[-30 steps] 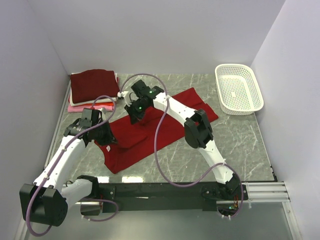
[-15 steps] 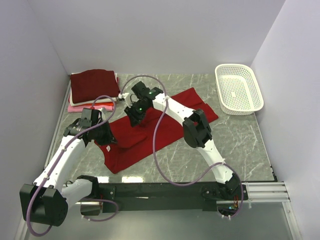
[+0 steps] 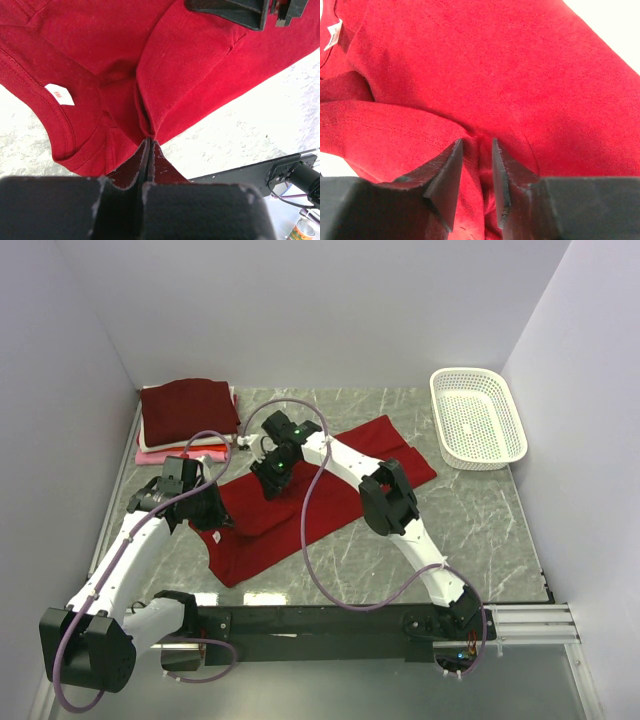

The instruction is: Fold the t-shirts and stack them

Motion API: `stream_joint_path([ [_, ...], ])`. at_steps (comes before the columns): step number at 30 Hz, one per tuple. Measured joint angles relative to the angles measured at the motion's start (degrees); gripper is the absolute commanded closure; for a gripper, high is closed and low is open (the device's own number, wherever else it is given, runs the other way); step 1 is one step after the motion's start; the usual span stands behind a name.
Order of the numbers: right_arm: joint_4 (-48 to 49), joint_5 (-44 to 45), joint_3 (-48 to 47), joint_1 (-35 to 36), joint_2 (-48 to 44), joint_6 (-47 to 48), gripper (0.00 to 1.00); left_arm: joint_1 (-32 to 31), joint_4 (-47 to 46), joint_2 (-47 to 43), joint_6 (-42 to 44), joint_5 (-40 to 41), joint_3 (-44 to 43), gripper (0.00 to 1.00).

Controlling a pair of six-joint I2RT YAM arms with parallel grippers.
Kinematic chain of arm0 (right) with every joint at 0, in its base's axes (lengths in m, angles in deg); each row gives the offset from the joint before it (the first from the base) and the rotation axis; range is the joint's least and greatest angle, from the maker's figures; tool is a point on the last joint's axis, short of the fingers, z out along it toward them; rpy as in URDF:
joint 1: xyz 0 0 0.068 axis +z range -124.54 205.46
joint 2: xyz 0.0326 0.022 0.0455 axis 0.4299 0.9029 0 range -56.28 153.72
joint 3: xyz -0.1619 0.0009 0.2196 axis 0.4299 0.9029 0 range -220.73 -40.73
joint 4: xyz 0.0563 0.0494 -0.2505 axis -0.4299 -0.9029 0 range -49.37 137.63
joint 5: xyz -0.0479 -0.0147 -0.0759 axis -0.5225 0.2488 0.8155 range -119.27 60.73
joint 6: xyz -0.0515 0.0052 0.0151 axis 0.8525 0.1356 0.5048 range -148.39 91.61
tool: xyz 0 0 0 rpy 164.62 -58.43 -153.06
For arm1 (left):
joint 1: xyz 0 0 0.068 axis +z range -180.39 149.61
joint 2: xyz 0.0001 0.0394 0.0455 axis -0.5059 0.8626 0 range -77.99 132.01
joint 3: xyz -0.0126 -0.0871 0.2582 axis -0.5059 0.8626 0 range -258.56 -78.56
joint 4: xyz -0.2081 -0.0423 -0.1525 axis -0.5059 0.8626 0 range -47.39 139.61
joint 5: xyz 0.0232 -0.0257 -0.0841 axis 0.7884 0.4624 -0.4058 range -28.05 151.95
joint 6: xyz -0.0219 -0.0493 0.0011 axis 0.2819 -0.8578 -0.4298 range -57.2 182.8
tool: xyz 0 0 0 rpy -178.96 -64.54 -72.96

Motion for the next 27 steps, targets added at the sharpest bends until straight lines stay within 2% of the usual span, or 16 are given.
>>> stream_joint_path([
  [3,-0.04,-0.02,-0.02,0.24,0.0,0.22,0.86,0.04,0.0,0.0,0.02,0.0,0.0,1.0],
  [8,-0.13,-0.24,-0.07,0.46,-0.02,0.26,1.0,0.09,0.0,0.0,0.02,0.02,0.0,0.99],
  [27,0.39,-1.77,-0.04,-2.27,-5.11,-0.2,1.0,1.2,0.02,0.04,0.83,0.5,-0.13,1.0],
])
